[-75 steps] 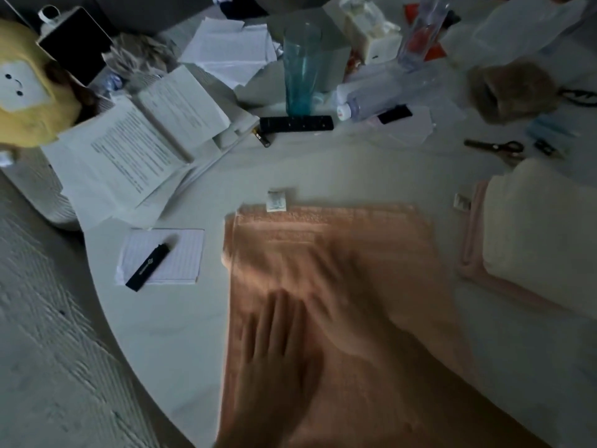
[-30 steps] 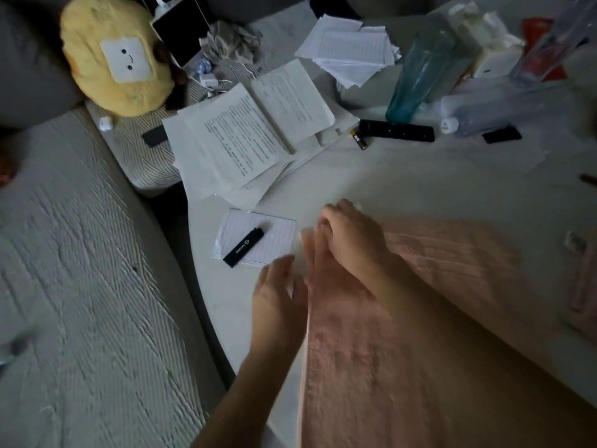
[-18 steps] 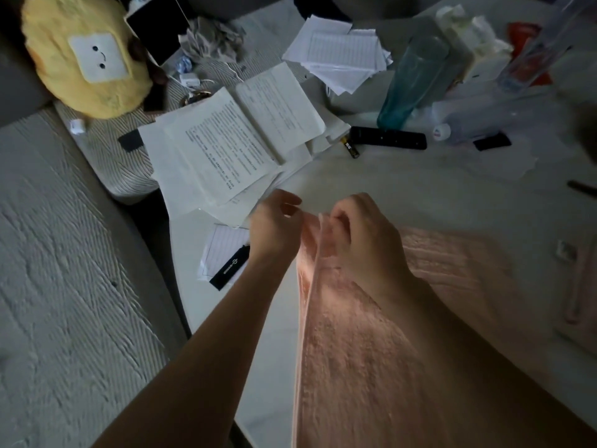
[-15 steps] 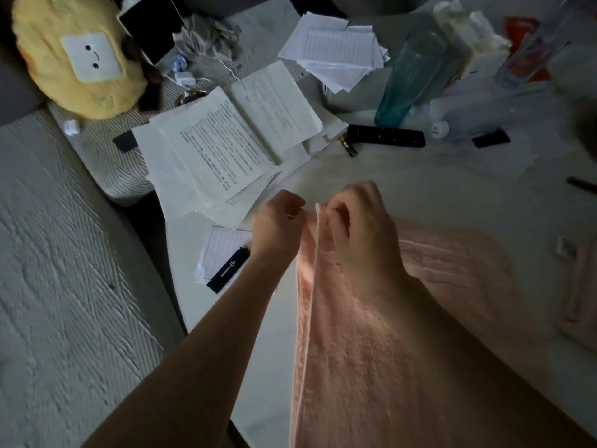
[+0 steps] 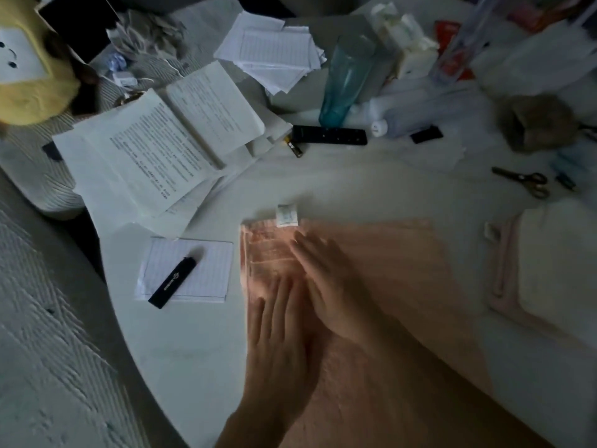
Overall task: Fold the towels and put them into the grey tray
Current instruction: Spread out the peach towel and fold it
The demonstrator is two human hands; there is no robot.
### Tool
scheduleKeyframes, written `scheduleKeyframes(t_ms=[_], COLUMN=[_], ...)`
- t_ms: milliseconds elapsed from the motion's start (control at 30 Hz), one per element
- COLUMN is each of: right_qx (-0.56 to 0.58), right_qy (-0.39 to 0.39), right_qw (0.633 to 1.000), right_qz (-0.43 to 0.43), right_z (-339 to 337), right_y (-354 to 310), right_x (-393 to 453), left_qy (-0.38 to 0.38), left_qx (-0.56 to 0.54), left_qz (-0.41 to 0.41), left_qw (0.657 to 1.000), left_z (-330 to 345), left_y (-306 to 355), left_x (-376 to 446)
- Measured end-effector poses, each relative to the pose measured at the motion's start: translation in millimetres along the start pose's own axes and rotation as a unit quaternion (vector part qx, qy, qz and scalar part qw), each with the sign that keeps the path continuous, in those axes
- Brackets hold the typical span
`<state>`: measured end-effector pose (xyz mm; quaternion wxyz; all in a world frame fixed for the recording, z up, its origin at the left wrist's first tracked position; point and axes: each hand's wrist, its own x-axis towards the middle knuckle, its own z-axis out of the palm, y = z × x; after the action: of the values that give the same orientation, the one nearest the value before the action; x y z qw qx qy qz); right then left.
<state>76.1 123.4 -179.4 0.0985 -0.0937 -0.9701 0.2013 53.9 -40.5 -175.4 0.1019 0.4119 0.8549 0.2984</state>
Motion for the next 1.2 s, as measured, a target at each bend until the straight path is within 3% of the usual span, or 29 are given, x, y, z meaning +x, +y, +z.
scheduleKeyframes(t_ms=[100,200,267,333,467,567,767,967,1100,1200], right_qx=[-0.123,-0.189,-0.177,-0.143,-0.063,-0.033,-0.102,-0.040,-0.068,-0.045], right_qy=[-0.071,-0.074,-0.067,-0.042,0.081,0.053,0.034,0.172,0.059,0.087], right_qw=[0.989,0.976,0.962,0.959,0.939,0.905,0.918,0.955,0.943,0.917], right_qz=[-0.035,0.081,0.196,0.241,0.330,0.420,0.381,0.237,0.321,0.387], right_z=[-17,-45,-68,-86,-102,-105,-125,-130,-101,-96], right_y=[51,112,142,153,146,145,141,143,152,156], right_x=[-36,-35,-24,-23,-36,-34,-24,-7,-14,-25], left_qy=[-0.070,-0.096,-0.116,-0.142,-0.134,-0.141,-0.164,-0.124,-0.121,-0.123], left_qx=[0.122,0.173,0.197,0.208,0.174,0.159,0.216,0.186,0.195,0.199], left_qz=[-0.012,0.003,0.011,-0.008,-0.024,0.029,0.027,0.031,0.039,0.036], left_qw=[0.990,0.980,0.973,0.968,0.975,0.977,0.962,0.974,0.973,0.972], left_z=[4,2,-4,-9,-3,14,36,33,36,34], left_y=[-6,-11,-9,-4,21,41,40,39,32,32], left_x=[-5,-9,-9,-6,11,23,23,21,4,4])
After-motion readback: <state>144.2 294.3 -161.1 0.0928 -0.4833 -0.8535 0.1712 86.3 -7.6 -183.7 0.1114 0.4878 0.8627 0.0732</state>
